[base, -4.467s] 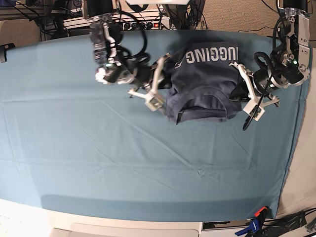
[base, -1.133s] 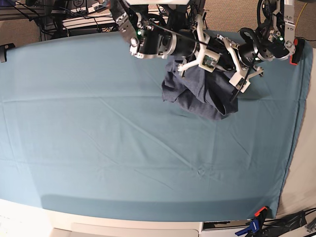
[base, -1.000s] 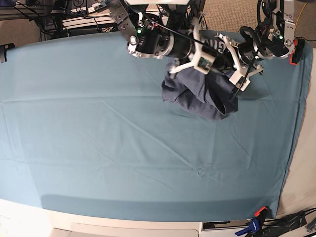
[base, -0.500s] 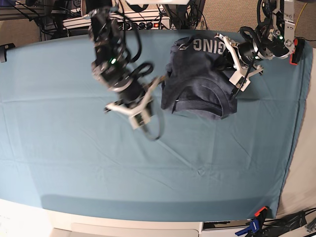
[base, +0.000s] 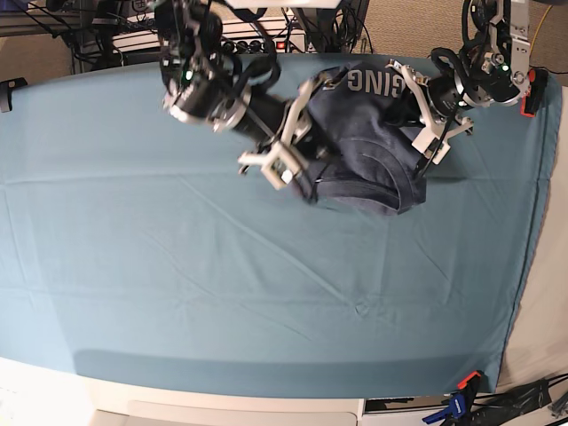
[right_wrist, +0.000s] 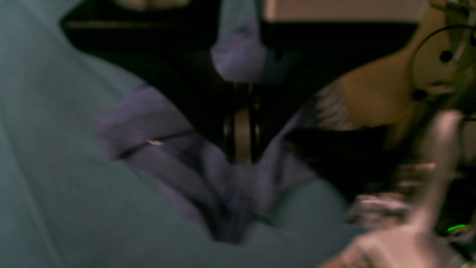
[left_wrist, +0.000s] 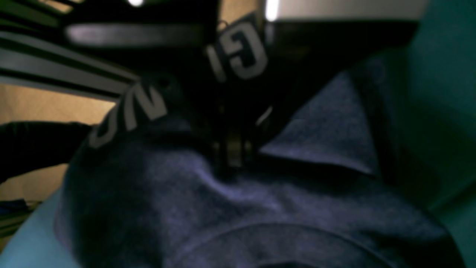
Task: Fold the T-shirt properly
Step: 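Smooth and tuck the folded bundle with the right gripper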
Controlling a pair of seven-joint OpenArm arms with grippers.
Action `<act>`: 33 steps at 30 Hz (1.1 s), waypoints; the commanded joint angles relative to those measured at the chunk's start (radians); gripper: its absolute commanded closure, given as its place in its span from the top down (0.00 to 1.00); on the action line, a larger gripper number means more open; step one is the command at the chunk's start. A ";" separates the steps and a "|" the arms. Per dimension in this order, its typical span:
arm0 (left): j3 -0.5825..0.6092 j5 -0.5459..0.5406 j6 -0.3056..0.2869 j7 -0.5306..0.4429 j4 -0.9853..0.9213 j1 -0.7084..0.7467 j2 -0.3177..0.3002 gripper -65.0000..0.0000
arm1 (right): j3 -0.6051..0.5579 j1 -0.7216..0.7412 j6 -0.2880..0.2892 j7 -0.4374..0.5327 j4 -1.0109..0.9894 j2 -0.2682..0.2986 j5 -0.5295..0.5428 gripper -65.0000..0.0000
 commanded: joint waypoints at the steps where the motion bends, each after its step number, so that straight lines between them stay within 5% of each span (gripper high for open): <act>1: -0.005 -0.015 -0.001 -0.021 0.016 0.000 -0.008 0.00 | -0.007 -0.011 0.006 0.023 0.018 -0.002 0.012 0.00; 9: -0.005 -0.016 -0.001 -0.021 0.016 0.000 -0.008 0.00 | -0.017 -0.060 0.017 0.018 -0.080 -0.002 -0.089 0.00; 13: -0.005 -0.015 -0.001 -0.021 0.016 0.000 -0.008 0.00 | -0.017 -0.060 0.015 -0.064 -0.093 0.000 -0.154 0.00; 21: -0.005 -0.016 -0.001 -0.021 0.016 0.000 -0.008 0.00 | -0.018 -0.060 -0.202 -0.154 -0.069 0.114 -0.447 0.00; 25: -0.005 -0.015 -0.001 -0.021 0.016 0.000 -0.008 0.00 | -0.017 -0.092 -0.273 -0.093 0.080 0.151 -0.546 0.00; 27: -0.005 -0.015 -0.001 -0.021 0.017 0.000 -0.008 0.00 | -0.018 -0.123 -0.287 -0.027 0.174 0.150 -0.520 0.00; 30: -0.005 -0.015 -0.001 -0.021 0.016 0.000 -0.008 0.00 | -0.018 -0.158 -0.274 0.041 0.222 0.138 -0.338 0.00; 33: -0.005 -0.015 -0.001 -0.021 0.017 0.000 -0.008 0.00 | -0.018 -0.174 -0.184 0.055 0.222 0.102 -0.180 0.00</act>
